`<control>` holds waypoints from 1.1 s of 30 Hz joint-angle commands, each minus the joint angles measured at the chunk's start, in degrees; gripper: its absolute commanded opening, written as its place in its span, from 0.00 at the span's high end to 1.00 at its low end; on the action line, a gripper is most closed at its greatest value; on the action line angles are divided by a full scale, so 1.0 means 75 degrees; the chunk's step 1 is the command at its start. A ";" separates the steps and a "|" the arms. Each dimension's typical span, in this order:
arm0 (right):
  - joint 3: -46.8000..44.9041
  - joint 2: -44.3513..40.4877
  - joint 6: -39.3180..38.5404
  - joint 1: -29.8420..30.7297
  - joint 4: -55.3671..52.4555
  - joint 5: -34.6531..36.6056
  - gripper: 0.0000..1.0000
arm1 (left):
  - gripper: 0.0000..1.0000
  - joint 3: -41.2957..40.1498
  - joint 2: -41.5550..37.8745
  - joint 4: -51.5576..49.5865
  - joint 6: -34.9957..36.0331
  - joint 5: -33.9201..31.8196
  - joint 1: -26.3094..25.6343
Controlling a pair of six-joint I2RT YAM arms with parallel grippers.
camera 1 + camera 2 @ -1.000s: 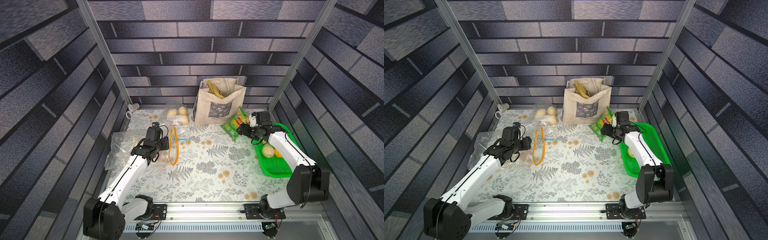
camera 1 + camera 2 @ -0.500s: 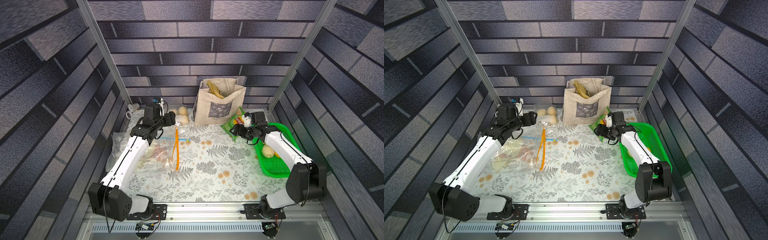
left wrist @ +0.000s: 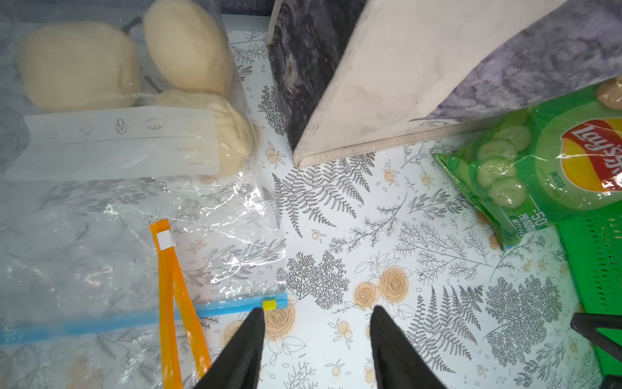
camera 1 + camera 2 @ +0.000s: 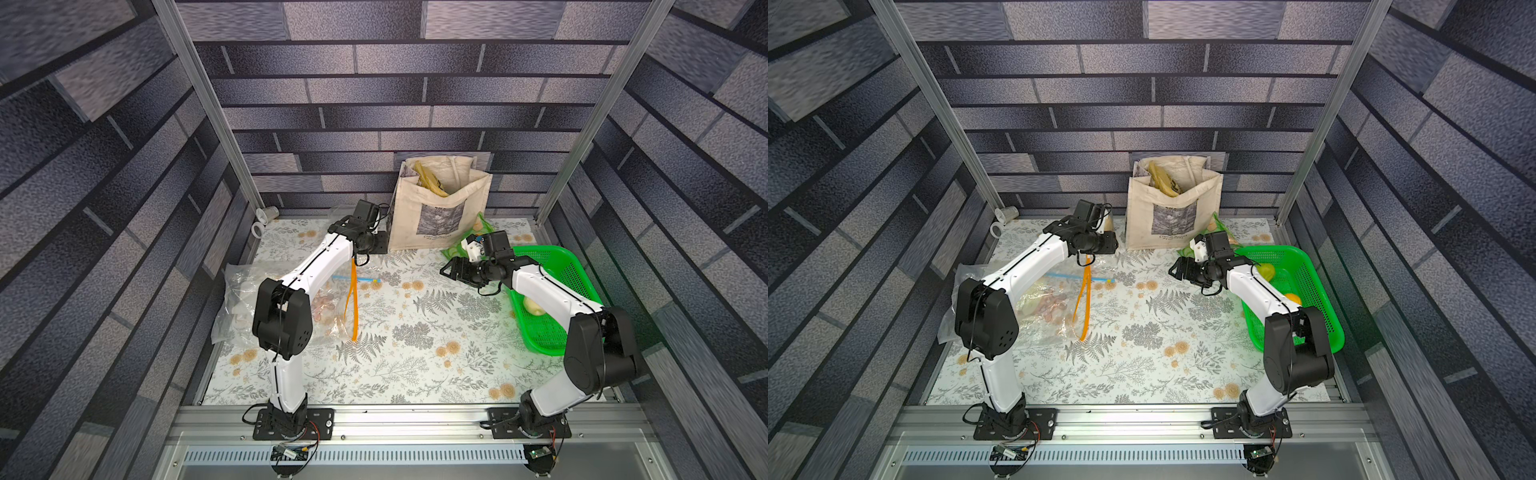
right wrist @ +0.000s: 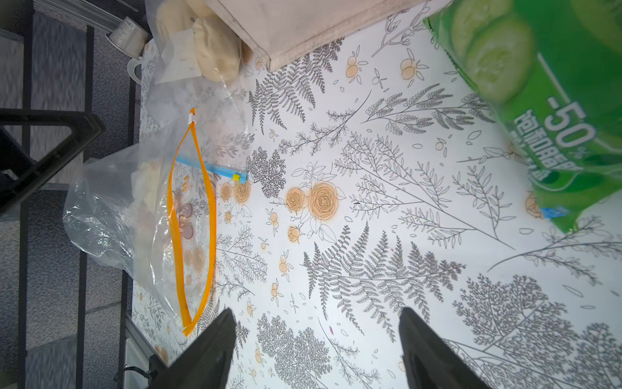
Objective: Open the zip-top bag and take out the pear
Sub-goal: Move the zipper food storage bag to the center of the board, then pick up the zipper food storage bag at the center of the board.
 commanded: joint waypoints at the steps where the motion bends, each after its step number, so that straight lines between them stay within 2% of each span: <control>1: -0.0049 0.0111 0.0016 0.0048 0.0172 -0.0155 0.22 | 0.55 0.0561 0.0450 -0.1232 0.0457 -0.0302 0.0009; 6: -0.0073 0.0122 -0.0101 0.0051 0.0084 -0.0082 0.21 | 0.52 0.0705 0.0949 -0.1779 0.0695 -0.0169 -0.0053; 10: -0.0149 0.0168 -0.0084 0.0045 0.0112 -0.0056 0.21 | 0.48 0.0419 0.1129 -0.1780 0.0728 -0.0069 -0.0134; 21: -0.0277 0.0160 0.0111 0.0050 0.0176 -0.0091 0.22 | 0.59 0.0052 0.1453 -0.1661 0.0938 -0.0043 -0.0314; 27: -0.0424 0.0124 0.0416 0.0074 0.0543 -0.0464 0.23 | 0.57 -0.0107 0.1550 -0.1602 0.0899 -0.0044 -0.0268; 30: -0.0821 0.0167 0.0952 0.0117 0.1159 -0.0902 0.26 | 0.57 -0.0326 0.1432 -0.1355 0.0693 0.0140 -0.0170; 33: -0.0968 0.0349 0.1616 0.0329 0.1887 -0.1197 0.36 | 0.58 -0.0897 0.0969 -0.0729 0.0321 0.0577 0.0100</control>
